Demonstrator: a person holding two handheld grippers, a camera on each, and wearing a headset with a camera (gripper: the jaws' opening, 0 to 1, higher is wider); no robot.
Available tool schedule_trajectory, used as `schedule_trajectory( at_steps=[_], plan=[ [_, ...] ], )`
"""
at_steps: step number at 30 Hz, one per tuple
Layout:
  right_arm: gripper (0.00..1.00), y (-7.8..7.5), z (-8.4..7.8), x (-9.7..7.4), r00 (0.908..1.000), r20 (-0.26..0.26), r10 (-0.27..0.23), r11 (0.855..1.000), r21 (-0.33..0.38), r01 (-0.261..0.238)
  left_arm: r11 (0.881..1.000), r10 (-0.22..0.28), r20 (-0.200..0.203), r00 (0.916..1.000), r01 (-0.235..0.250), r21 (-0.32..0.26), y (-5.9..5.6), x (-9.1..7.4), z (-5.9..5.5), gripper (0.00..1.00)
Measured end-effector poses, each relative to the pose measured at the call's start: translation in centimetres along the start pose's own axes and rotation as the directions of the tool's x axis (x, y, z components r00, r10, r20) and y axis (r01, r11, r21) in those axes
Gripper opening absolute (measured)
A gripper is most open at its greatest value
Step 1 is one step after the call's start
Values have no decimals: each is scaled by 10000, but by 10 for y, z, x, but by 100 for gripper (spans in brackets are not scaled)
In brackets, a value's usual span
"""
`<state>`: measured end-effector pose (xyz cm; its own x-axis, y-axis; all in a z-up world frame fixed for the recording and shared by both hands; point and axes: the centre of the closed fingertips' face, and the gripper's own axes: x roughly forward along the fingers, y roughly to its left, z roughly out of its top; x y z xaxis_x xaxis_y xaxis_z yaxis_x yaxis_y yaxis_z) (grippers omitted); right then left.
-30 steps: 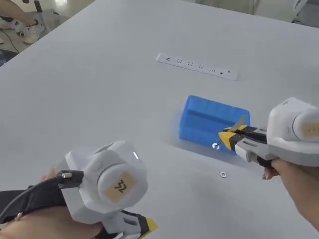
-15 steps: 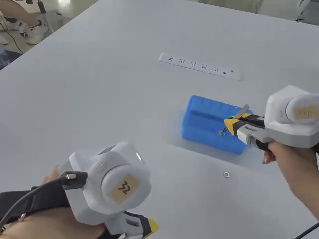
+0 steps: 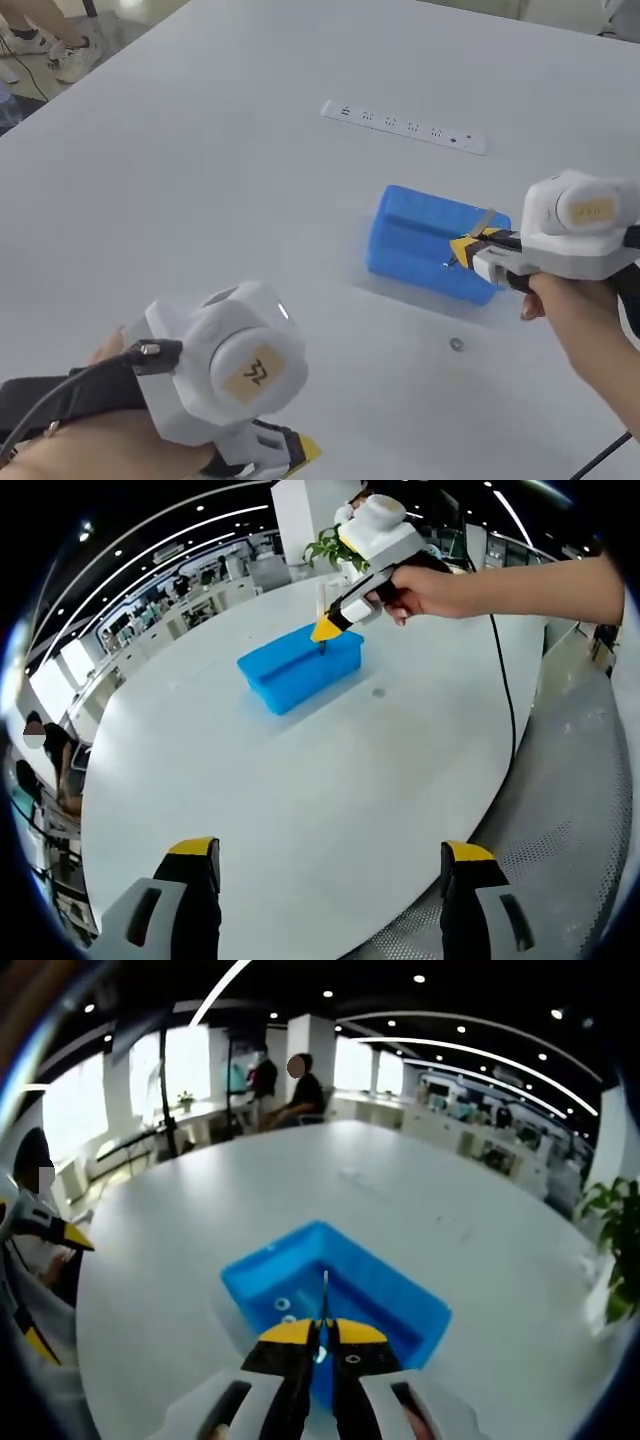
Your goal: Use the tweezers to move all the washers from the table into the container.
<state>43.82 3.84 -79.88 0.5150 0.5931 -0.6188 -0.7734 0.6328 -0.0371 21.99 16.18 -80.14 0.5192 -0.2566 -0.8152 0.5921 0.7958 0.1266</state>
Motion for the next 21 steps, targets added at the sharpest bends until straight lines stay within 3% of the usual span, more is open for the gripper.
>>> schedule_trajectory(
  at_steps=[14,21],
  plan=[
    [3,-2,-6,22,9995,-313,92,9999,-39,-93,9999,119,-152,9998,-118,66,4,-1,-3,93],
    [3,0,-4,20,9994,-304,141,9998,-123,-144,9998,151,-234,9996,-147,147,5,0,-3,92]
  ],
)
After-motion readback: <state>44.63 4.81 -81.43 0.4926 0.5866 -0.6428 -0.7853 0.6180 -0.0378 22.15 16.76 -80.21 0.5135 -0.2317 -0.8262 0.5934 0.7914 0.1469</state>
